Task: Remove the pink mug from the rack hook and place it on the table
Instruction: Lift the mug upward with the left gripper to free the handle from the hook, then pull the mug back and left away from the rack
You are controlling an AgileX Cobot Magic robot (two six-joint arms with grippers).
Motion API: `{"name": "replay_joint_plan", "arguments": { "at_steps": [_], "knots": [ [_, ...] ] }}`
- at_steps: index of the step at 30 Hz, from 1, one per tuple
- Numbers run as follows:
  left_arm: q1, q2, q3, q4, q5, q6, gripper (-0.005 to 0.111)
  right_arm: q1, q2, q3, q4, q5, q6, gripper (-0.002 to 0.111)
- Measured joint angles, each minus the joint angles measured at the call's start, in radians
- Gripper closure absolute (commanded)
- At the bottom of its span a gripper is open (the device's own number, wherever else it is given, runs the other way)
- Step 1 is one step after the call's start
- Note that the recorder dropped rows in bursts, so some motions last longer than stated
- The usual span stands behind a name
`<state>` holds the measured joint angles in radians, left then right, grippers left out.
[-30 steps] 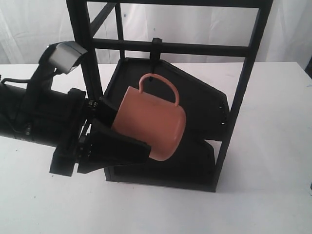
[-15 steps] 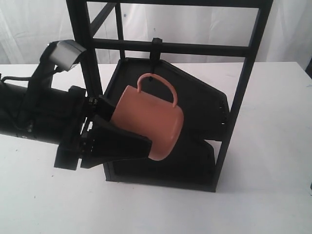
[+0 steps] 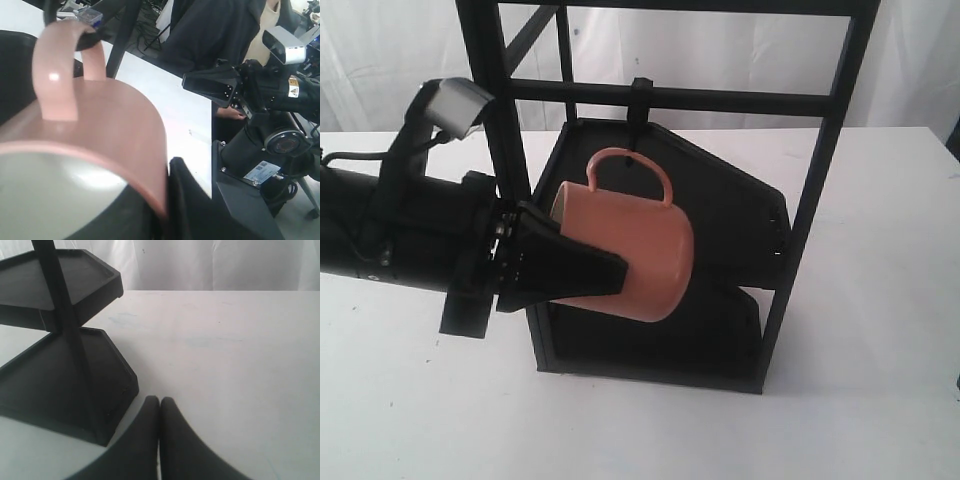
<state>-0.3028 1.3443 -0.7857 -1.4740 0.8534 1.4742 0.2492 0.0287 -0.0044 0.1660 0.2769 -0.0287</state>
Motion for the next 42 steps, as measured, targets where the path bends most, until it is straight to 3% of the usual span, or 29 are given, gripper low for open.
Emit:
{"name": "replay_joint_plan", "arguments": {
  "at_steps": [10,23,34,42],
  "knots": [
    [0.000,0.000,0.003,-0.106,0.050,0.073,0.107,0.000,0.000,0.000,0.000,0.000,0.000,0.108],
    [0.000,-0.008,0.004,-0.030,0.136,0.071,0.107,0.000,0.000,0.000,0.000,0.000,0.000,0.108],
    [0.000,-0.188,0.004,0.254,0.110,-0.128,0.107,0.000,0.000,0.000,0.000,0.000,0.000,0.108],
    [0.000,-0.315,0.004,0.723,0.121,-0.542,0.107,0.000,0.000,0.000,0.000,0.000,0.000,0.108]
  ]
}}
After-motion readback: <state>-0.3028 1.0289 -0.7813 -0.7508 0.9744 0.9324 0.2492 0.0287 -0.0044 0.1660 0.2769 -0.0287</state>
